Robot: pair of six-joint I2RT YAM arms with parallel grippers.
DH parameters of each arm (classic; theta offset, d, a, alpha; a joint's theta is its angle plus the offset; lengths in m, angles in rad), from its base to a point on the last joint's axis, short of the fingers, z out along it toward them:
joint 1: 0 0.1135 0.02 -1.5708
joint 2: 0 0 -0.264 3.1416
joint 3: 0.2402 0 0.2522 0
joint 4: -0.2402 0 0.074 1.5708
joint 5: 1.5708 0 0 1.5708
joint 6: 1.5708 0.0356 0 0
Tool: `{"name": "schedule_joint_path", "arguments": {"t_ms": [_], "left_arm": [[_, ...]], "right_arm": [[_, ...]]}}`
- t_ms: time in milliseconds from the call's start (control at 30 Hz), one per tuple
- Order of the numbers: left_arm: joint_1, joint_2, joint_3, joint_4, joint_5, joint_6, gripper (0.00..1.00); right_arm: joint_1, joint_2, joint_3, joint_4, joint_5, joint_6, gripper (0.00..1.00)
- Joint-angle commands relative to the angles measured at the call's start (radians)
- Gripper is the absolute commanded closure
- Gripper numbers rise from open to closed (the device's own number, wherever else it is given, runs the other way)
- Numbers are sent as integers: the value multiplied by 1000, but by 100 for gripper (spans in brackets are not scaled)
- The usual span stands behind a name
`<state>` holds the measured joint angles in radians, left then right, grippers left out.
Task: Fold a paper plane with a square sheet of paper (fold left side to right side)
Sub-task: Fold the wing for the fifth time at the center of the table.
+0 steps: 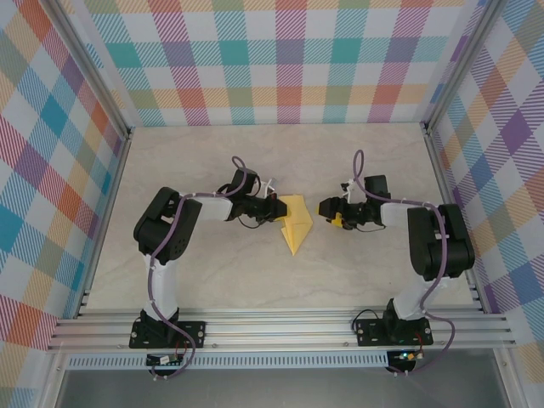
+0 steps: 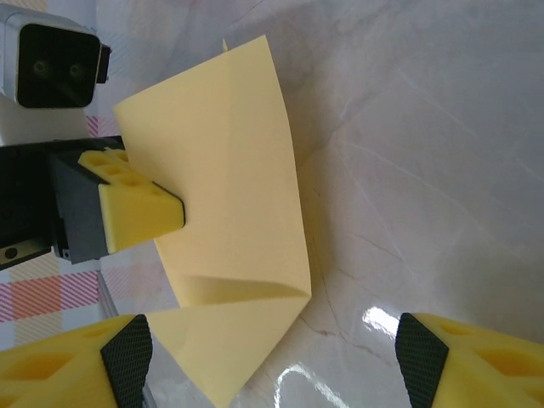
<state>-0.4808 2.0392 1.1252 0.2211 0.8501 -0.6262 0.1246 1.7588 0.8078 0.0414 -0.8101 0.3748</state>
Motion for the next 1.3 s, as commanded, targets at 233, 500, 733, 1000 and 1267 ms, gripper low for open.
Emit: {"name": "schedule_joint_path", "arguments": {"t_ms": [233,500,733,1000,1267], "left_arm": [[9,-45,-18,68,104,48,100],[7,-35,-14,81,127,44,100],[7,-17,-10,67,123,53,100],[48,-65,70,-188,14,183,58],[57,-330,86,-543,-367,378,39]], "right_arm": [[6,185,115,136,-185,34,26],[63,246,164,173,-232,79,37],[67,230,156,181,-223,92,63],[67,162,103,141,-149,93,96],[86,49,64,79,-16,135,97]]}}
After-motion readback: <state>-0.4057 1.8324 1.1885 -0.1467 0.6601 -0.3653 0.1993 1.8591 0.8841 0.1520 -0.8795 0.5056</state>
